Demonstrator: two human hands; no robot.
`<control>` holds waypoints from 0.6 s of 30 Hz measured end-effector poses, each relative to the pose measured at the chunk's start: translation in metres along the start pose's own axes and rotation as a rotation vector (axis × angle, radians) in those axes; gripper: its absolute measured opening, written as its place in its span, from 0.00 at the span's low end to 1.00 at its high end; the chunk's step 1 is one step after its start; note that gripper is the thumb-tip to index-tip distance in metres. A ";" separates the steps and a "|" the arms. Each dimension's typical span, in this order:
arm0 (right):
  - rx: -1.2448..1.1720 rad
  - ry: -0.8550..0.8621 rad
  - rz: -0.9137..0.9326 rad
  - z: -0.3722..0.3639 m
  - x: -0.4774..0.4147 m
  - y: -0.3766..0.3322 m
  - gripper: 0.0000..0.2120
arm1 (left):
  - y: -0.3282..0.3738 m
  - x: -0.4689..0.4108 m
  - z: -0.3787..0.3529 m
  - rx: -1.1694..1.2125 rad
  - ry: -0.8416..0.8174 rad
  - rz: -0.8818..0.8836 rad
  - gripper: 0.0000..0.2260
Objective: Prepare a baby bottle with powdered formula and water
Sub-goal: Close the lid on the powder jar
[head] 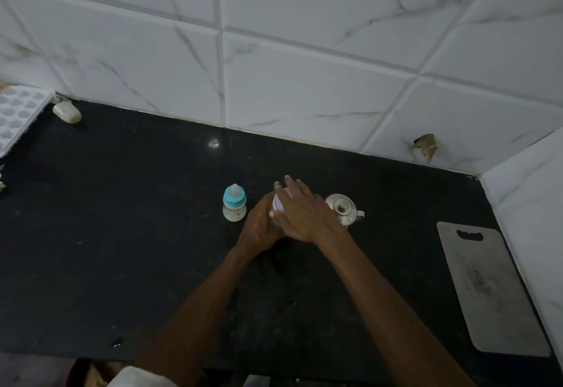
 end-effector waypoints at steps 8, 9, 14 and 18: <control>0.130 -0.104 0.031 -0.001 -0.001 0.000 0.36 | 0.000 0.002 0.002 0.031 -0.036 0.071 0.36; 0.148 -0.059 0.012 0.001 -0.002 0.000 0.34 | -0.001 0.002 0.002 0.031 -0.026 0.066 0.37; 0.059 0.240 -0.183 0.005 0.002 0.002 0.31 | 0.011 0.001 0.001 0.021 -0.035 -0.028 0.38; 0.056 0.267 -0.197 0.002 -0.001 0.000 0.31 | 0.013 0.000 0.003 0.016 -0.024 -0.037 0.38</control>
Point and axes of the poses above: each hand's wrist, its own x-axis away from the middle knuckle, its own z-axis out of the back of the hand, y = z × x, the point moved 9 cm from there along -x, towards the middle knuckle, and after that the axes turned 14 degrees about -x, right-handed, at the moved point
